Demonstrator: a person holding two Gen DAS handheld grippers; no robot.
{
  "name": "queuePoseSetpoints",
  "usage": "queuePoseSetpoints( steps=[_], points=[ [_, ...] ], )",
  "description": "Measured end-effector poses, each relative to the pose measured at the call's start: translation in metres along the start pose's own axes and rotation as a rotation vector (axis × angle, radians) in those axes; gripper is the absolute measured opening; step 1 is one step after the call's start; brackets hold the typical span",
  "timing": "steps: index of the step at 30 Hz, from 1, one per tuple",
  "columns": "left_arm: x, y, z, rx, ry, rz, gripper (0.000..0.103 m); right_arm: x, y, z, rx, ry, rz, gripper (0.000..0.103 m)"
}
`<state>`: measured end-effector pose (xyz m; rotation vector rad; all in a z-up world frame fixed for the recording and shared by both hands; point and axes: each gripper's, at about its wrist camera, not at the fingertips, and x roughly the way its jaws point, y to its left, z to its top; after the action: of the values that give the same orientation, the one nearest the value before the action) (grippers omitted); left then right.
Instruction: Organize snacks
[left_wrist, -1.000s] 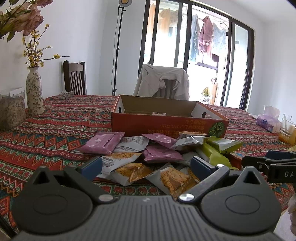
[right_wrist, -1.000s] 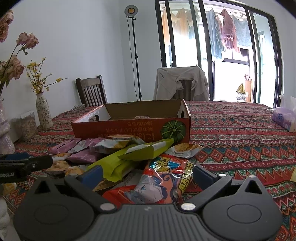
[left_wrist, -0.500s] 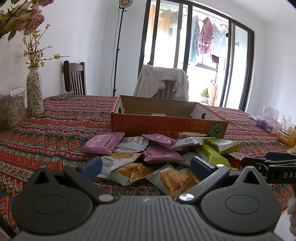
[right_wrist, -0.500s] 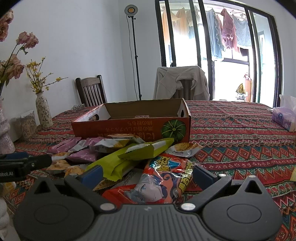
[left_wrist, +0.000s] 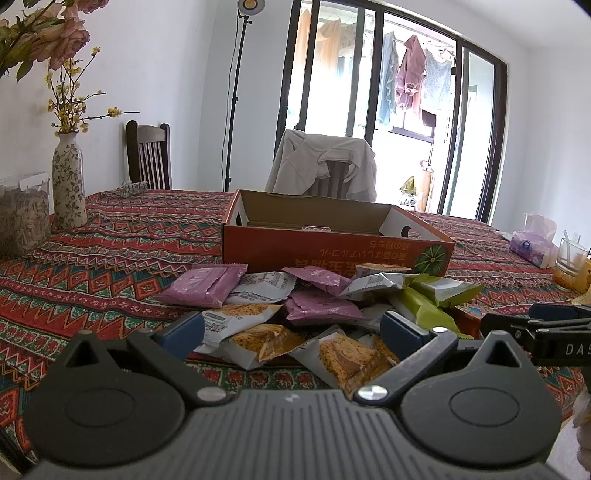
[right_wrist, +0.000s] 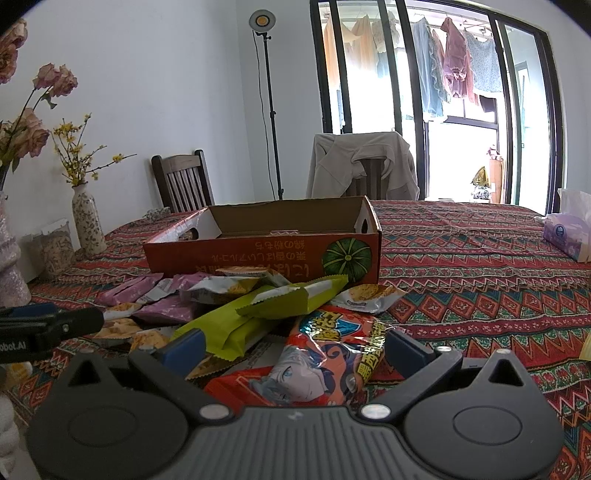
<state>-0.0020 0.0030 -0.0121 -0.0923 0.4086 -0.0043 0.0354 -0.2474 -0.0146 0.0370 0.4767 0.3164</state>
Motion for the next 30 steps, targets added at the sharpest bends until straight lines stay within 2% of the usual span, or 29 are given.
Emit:
queuePoseSetpoints(
  steps=[23, 30],
  points=[
    [0.001, 0.003, -0.002, -0.009, 0.006, 0.006, 0.103, 0.001, -0.001, -0.001, 0.010, 0.004, -0.005, 0.103],
    [0.003, 0.005, -0.002, -0.015, 0.011, 0.009, 0.103, 0.010, -0.010, 0.001, 0.055, 0.039, -0.059, 0.103]
  ],
)
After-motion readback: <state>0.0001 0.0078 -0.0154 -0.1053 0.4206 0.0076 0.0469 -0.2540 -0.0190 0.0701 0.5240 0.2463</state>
